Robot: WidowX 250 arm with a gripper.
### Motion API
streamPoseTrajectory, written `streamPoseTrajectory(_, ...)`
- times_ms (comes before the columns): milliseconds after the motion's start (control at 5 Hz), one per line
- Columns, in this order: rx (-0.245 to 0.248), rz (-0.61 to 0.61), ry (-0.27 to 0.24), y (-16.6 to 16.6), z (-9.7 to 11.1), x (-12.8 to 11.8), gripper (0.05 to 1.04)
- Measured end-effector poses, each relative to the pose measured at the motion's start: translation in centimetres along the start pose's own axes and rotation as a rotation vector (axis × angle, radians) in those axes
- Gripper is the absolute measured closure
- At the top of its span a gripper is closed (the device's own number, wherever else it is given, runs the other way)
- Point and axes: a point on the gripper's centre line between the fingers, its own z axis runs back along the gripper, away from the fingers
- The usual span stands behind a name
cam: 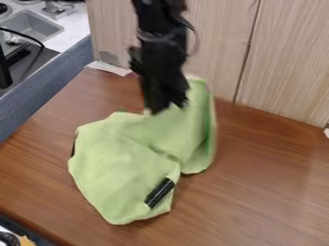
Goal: Unfold the cloth from left to right
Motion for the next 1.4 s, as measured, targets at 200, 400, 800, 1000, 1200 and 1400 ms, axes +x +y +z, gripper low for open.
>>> streamPoseTrajectory(200,-0.033,-0.098,-0.003,-4.4,-1.4,-0.4,1.024)
streamPoseTrajectory(400,-0.043,-0.158,0.009,-7.9,-2.9,-1.5,1.024)
streamPoseTrajectory(800,-0.045,-0.149,0.009,-12.3,-6.7,-2.8,1.024)
streamPoseTrajectory(1000,-0.025,-0.134,0.024,-13.3,-8.4,-2.9,1.024)
streamPoseTrajectory(1200,-0.011,-0.11,0.019,-13.7,-9.6,-2.8,0.999)
streamPoseTrajectory(1400,0.018,-0.095,0.018,-13.2,-9.6,-2.6,0.84)
